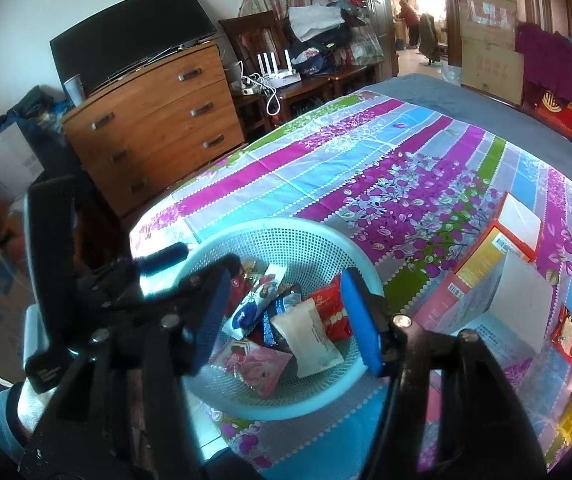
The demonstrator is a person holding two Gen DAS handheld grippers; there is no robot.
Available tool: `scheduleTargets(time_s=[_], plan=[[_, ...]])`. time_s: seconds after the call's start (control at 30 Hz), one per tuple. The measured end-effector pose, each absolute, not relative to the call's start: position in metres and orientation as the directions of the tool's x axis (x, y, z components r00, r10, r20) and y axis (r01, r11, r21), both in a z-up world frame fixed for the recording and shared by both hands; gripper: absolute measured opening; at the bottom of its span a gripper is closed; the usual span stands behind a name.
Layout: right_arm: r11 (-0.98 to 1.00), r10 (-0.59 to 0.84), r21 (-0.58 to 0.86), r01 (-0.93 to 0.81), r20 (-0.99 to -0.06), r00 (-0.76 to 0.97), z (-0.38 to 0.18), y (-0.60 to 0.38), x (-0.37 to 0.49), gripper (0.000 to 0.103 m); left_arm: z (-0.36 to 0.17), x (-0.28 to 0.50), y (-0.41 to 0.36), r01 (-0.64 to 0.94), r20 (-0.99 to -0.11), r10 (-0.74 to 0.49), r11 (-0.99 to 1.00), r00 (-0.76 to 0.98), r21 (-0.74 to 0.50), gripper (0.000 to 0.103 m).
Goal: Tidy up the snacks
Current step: 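Open left tool over the basket while right tool releases the beige packet, then move both tools back toward the snack heap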
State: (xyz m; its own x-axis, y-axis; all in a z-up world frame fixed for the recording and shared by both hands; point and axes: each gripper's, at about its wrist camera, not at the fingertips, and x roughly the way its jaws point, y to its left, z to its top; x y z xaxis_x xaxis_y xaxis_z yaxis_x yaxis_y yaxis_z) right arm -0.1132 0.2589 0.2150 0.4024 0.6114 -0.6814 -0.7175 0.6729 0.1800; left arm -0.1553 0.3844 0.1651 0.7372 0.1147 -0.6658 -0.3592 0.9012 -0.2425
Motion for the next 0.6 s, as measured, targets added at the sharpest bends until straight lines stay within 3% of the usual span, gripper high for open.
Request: scheduleTargets(time_s=[0.07, 0.2, 0.4, 0.53, 0.6], plan=[[0.673, 0.615, 0.176, -0.718, -0.673, 0.411, 0.216, 0.257, -0.116, 0.070, 0.167, -0.157, 0.385, -0.364, -0.663, 0.114, 0.897, 0.740, -0.252, 0.075], [0.672, 0.623, 0.170, -0.721, -0.656, 0.426, 0.221, 0.250, -0.123, 0.070, 0.179, -0.163, 0.384, -0.368, -0.632, 0.131, 0.893, 0.764, -0.260, 0.075], [0.666, 0.644, 0.136, -0.734, -0.601, 0.473, 0.234, 0.226, -0.151, 0.070, 0.219, -0.182, 0.368, -0.341, -0.508, 0.177, 0.906, 0.843, -0.250, 0.079], [0.679, 0.651, 0.131, -0.723, -0.563, 0.510, 0.239, 0.201, -0.176, 0.070, 0.254, -0.208, 0.348, -0.313, -0.349, 0.218, 0.919, 0.911, -0.242, 0.101], [0.699, 0.648, 0.115, -0.706, -0.519, 0.557, 0.243, 0.182, -0.190, 0.070, 0.268, -0.219, 0.334, -0.294, -0.269, 0.231, 0.929, 0.935, -0.224, 0.102]])
